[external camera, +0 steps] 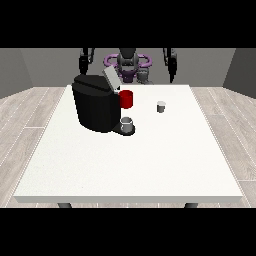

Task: Insert the coffee pod into the coffee machine and close the lid

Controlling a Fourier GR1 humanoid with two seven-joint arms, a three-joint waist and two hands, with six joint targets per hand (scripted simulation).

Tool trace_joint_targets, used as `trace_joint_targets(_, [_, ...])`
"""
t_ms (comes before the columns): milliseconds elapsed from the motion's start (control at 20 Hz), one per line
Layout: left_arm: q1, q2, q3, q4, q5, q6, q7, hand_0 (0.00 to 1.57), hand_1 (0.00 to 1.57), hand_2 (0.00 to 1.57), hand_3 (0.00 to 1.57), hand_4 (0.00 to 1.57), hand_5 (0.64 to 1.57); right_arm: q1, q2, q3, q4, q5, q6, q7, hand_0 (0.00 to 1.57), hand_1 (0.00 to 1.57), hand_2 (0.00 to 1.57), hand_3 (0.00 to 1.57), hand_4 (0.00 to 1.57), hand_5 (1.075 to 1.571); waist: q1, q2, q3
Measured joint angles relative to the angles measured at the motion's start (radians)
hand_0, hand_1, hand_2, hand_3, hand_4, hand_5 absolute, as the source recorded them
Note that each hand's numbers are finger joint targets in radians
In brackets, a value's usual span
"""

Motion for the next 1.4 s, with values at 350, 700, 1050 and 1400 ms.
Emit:
trace_joint_targets(350, [-0.001, 0.081, -0.038, -0.006, -0.068, -0.081, -0.08, 0.0, 0.0, 0.0, 0.0, 0.0, 1.571, 0.004, -0.014, -0.041, 0.055, 0.027, -0.029, -0.018, 0.0, 0.0, 0.0, 0.0, 0.0, 1.571, 0.021, -0.03, -0.0004])
trace_joint_targets(700, [-0.098, 0.19, -0.024, 0.061, -0.162, -0.127, -0.092, 0.0, 0.0, 0.0, 0.0, 0.0, 1.571, -0.066, -0.011, -0.042, 0.038, 0.138, -0.147, 0.021, 0.0, 0.0, 0.0, 0.0, 0.0, 1.571, -0.02, 0.012, -0.0008])
trace_joint_targets(1050, [-0.27, 0.284, 0.034, 0.205, -0.21, -0.185, -0.039, 0.0, 0.0, 0.0, 0.0, 0.0, 1.571, -0.11, 0.019, 0.001, 0.043, 0.181, -0.163, -0.005, 0.0, 0.0, 0.0, 0.0, 0.0, 1.571, -0.08, 0.094, -0.0008])
trace_joint_targets(1400, [-0.381, 0.331, 0.037, 0.377, -0.294, -0.204, -0.064, 0.0, 0.0, 0.0, 0.0, 0.0, 1.571, -0.162, 0.05, 0.018, 0.059, 0.203, -0.184, 0.008, 0.0, 0.0, 0.0, 0.0, 0.0, 1.571, -0.115, 0.173, -0.001])
